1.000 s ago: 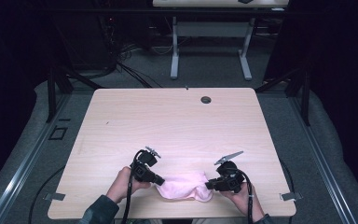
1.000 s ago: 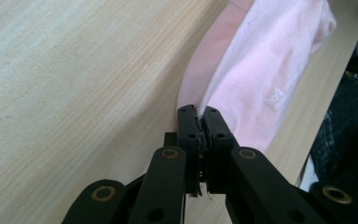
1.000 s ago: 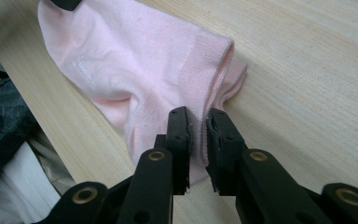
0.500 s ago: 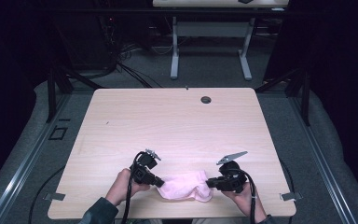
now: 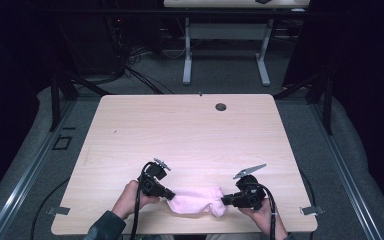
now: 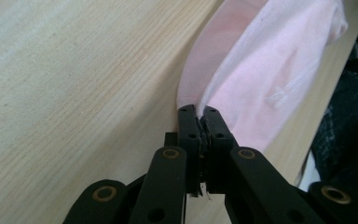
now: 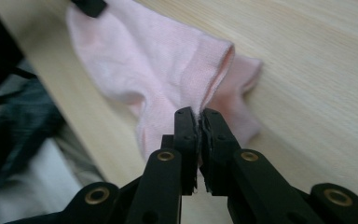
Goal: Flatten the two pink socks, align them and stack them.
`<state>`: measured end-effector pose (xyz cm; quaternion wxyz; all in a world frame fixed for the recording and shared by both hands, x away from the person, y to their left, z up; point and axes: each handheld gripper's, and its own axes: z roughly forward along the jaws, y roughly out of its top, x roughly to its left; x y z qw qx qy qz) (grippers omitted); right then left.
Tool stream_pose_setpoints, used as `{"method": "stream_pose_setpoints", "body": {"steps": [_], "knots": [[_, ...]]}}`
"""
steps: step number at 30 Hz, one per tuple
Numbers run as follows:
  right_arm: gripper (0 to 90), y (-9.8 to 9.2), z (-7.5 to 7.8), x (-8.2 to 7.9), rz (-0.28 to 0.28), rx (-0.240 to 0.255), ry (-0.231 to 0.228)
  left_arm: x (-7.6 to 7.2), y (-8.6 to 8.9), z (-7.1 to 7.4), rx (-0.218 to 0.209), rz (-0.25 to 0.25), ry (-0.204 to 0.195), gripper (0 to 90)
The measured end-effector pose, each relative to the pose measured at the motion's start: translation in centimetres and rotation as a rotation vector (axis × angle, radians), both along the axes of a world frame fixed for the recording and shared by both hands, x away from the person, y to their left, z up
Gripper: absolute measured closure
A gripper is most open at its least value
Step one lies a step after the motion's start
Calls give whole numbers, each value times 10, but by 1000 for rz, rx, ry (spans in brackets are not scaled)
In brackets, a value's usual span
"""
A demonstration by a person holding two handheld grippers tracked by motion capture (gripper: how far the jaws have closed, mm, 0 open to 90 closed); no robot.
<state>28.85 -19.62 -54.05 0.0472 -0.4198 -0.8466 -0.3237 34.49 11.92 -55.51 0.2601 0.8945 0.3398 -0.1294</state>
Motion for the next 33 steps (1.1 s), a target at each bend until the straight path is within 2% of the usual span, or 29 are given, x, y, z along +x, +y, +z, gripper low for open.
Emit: {"method": "stream_pose_setpoints", "body": {"steps": [3,4,5,7,8,11,12,13,14,16,21,23,24,28,30,32,33], "knots": [[841,4,-8,3,-8,-56,-8,2,-1,-5,4,8,-15,858],[841,4,-8,3,-8,-56,-8,2,-1,-5,4,8,-15,820],[818,5,-9,3,-6,-67,-18,2,-1,-5,20,27,-28,820],[733,5,-10,2,-15,-81,-42,1,1,-2,25,40,-51,615],[603,1,-9,2,-25,-85,-62,0,5,1,21,47,-79,455],[512,-7,-6,1,-48,-62,-84,-4,11,7,-6,71,-132,307],[512,-7,-6,1,-48,-62,-84,-4,11,7,-6,71,-132,282],[459,-13,-5,1,-70,-57,-108,-8,15,12,-9,95,-176,254],[459,-13,-5,1,-70,-57,-108,-8,15,12,-9,95,-176,234],[388,-19,-3,0,-96,-44,-138,-13,22,18,-20,133,-226,194],[332,-32,-1,-1,-143,-39,-178,-22,39,29,-38,196,-331,153],[307,-37,-2,-1,-168,-40,-208,-27,49,34,-51,242,-372,149],[307,-37,-2,-1,-168,-40,-208,-27,49,34,-51,242,-372,146],[220,-51,-1,-2,-223,-53,-256,-33,68,40,-49,313,-426,126],[169,-56,-1,-2,-254,-61,-279,-35,76,39,-49,344,-438,110],[145,-63,-2,-3,-281,-73,-304,-37,84,37,-26,379,-465,86],[145,-63,-2,-3,-281,-73,-304,-37,84,37,-26,379,-465,77]]}}
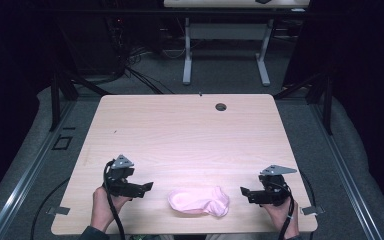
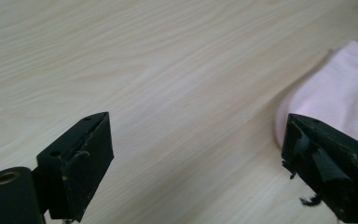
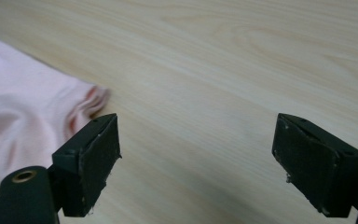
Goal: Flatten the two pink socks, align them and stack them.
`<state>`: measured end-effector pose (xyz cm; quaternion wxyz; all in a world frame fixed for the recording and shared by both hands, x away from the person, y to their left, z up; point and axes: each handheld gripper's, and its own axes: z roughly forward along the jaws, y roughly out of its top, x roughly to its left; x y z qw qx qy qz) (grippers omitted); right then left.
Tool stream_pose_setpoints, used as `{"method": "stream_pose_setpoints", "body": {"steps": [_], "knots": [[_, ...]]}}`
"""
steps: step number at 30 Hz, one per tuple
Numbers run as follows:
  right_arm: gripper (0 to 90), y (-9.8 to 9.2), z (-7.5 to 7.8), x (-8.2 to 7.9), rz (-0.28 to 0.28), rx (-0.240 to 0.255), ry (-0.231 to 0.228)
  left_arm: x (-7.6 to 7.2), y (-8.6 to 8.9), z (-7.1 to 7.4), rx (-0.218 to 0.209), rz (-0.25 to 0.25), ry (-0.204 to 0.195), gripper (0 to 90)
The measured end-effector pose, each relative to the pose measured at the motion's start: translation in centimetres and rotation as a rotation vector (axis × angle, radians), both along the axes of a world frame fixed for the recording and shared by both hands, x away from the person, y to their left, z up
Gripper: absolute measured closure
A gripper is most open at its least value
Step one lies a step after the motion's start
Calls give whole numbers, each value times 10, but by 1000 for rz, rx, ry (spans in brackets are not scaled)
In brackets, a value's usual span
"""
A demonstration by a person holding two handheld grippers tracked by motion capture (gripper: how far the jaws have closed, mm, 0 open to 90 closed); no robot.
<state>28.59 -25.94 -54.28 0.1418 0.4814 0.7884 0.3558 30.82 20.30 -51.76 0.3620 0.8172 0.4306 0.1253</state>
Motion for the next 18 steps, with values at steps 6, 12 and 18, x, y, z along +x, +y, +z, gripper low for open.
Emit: {"method": "stream_pose_setpoints", "body": {"steps": [6,12,18], "knots": [[40,-28,-14,3,-127,-30,-37,-4,30,-25,69,155,-34,18],[0,-50,-35,9,-223,-99,-13,-3,53,-50,72,262,-33,0],[0,-53,-45,10,-239,-111,-33,-6,59,-59,85,306,-65,0]]}}
